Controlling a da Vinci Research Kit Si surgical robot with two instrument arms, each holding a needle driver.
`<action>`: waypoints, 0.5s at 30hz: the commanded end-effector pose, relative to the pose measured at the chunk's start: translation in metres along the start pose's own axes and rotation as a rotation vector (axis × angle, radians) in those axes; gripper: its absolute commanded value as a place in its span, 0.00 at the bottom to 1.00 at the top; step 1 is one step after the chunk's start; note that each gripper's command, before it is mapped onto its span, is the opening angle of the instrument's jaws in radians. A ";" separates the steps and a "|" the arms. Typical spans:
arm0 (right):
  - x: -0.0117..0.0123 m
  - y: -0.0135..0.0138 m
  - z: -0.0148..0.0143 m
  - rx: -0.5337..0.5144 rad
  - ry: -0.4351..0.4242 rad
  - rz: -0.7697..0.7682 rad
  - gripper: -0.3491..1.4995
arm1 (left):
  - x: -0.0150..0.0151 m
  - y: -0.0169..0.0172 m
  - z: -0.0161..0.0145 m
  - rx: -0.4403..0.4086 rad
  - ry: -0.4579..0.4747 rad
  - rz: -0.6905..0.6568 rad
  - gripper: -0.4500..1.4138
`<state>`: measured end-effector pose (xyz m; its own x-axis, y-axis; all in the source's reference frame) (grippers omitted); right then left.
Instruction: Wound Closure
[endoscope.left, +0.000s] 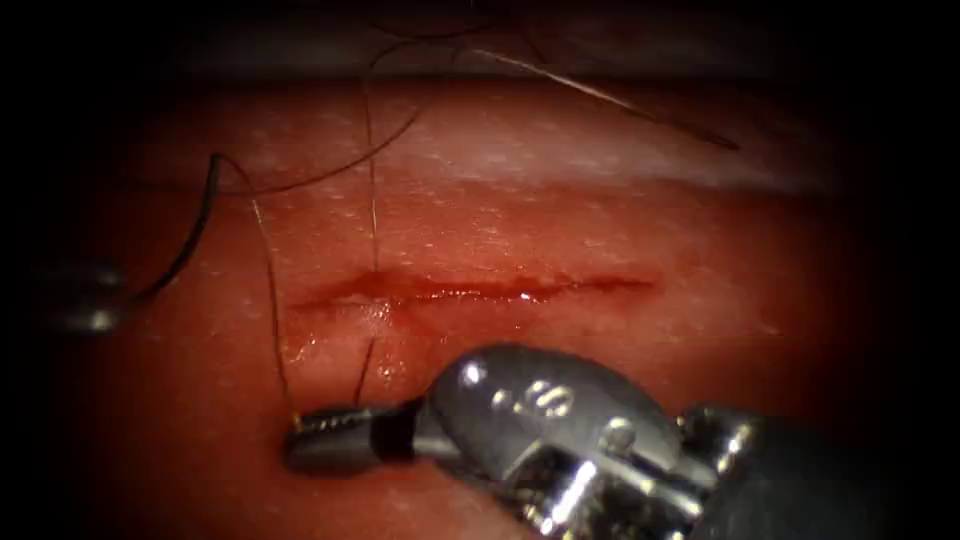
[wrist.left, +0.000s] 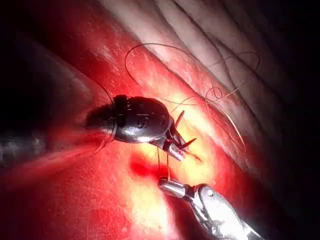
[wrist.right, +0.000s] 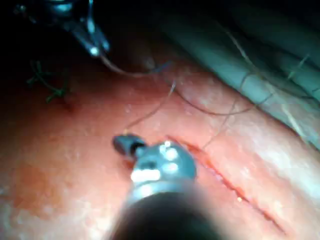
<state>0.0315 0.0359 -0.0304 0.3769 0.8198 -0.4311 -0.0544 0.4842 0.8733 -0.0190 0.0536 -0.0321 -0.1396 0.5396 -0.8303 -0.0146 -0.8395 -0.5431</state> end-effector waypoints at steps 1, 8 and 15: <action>0.0004 -0.0017 0.0021 0.068 -0.032 -0.011 0.00 | -0.0004 -0.0005 0.0004 -0.001 0.006 0.001 0.05; 0.0022 -0.0002 0.0007 -0.033 0.083 -0.197 0.74 | -0.0008 -0.0011 -0.0005 0.009 0.007 0.004 0.05; 0.0016 0.0032 -0.0046 -0.114 0.095 -0.424 0.83 | -0.0054 -0.0042 -0.0037 0.072 -0.007 0.010 0.05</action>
<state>0.0271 0.0400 -0.0301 0.3013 0.5575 -0.7736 -0.0180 0.8145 0.5799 -0.0136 0.0544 -0.0260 -0.1488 0.5339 -0.8324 -0.0903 -0.8455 -0.5262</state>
